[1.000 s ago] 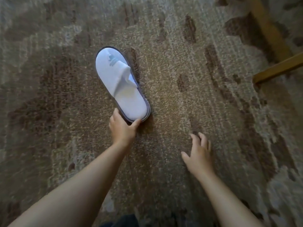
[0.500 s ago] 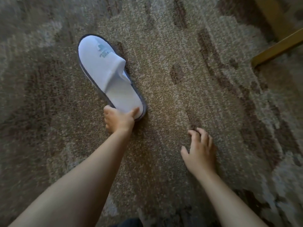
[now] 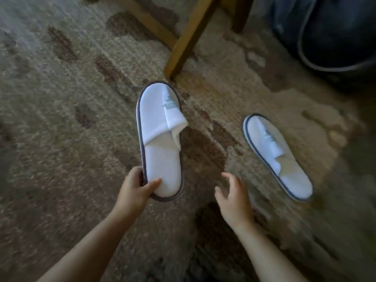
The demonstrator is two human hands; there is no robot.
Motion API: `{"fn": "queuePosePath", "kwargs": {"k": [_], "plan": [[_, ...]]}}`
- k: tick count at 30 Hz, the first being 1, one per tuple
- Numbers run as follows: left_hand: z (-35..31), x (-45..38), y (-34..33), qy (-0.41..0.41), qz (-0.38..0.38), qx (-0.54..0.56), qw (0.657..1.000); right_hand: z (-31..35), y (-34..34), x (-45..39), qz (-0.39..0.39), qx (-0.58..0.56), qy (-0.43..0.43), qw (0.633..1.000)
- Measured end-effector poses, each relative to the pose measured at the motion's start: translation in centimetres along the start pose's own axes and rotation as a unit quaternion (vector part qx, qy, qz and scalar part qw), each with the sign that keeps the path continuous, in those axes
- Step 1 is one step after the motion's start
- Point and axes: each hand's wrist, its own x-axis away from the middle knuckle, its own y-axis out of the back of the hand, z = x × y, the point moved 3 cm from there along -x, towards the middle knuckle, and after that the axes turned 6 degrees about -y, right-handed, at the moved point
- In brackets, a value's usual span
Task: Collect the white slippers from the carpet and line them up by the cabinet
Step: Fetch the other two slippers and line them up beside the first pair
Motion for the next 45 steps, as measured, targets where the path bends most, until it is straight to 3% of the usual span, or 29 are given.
{"fn": "queuePosePath", "kwargs": {"k": [5, 10, 17, 21, 26, 30, 36, 40, 45], "plan": [[-0.6, -0.1, -8.8, 0.012, 0.096, 0.005, 0.995, -7.5, 6.1, -2.3, -0.121, -0.031, -0.106, 0.986], [-0.6, -0.1, -14.5, -0.008, 0.115, -0.031, 0.993, -14.0, 9.3, -5.2, -0.181, -0.019, -0.18, 0.967], [-0.2, -0.5, -15.1, -0.003, 0.111, -0.068, 0.991, -16.4, 9.6, -7.3, -0.171, -0.113, -0.249, 0.947], [-0.3, -0.6, -14.6, -0.008, 0.11, -0.094, 0.989, -14.9, 7.9, -7.3, -0.11, -0.228, -0.271, 0.929], [-3.0, 0.6, -14.4, -0.012, 0.117, -0.074, 0.99, -12.5, 8.7, -5.3, -0.116, -0.3, -0.234, 0.918], [-8.7, 5.3, -13.0, -0.006, 0.117, -0.056, 0.992, -9.0, 13.5, -0.7, -0.115, -0.307, -0.21, 0.921], [-22.9, 15.4, -11.4, -0.027, 0.112, -0.059, 0.992, -1.3, 26.7, 9.3, -0.143, -0.385, -0.213, 0.886], [-34.8, 21.4, -11.6, -0.083, 0.115, -0.054, 0.988, 4.1, 38.0, 14.6, -0.161, -0.441, -0.186, 0.863], [-48.2, 27.1, -12.8, -0.188, 0.171, -0.071, 0.965, 7.8, 49.6, 22.0, -0.231, -0.492, -0.162, 0.824]]}}
